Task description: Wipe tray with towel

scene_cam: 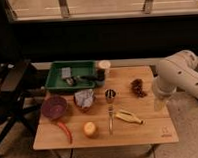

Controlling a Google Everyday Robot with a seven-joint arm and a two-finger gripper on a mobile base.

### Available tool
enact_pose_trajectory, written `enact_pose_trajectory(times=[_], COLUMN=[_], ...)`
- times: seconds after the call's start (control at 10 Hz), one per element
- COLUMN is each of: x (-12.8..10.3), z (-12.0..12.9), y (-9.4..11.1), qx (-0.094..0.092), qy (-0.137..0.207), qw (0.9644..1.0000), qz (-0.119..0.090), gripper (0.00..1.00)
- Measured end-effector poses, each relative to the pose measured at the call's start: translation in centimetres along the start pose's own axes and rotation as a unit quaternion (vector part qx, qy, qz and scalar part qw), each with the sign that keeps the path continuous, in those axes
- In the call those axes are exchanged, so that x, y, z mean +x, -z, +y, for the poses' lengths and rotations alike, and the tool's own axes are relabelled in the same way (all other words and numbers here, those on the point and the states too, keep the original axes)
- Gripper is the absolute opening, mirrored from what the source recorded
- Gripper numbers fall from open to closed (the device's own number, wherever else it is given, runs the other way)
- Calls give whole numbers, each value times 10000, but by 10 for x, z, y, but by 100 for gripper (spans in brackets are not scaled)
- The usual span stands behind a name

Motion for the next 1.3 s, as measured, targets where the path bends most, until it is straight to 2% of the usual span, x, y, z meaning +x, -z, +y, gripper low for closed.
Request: enact_pose_trajectory(times=[1.1,1.3], x=[0,-8], z=[0,-10], y=[0,6], qx=[14,206], qy=[4,40], qw=[10000,9997], qz=[12,-89], gripper=[65,65])
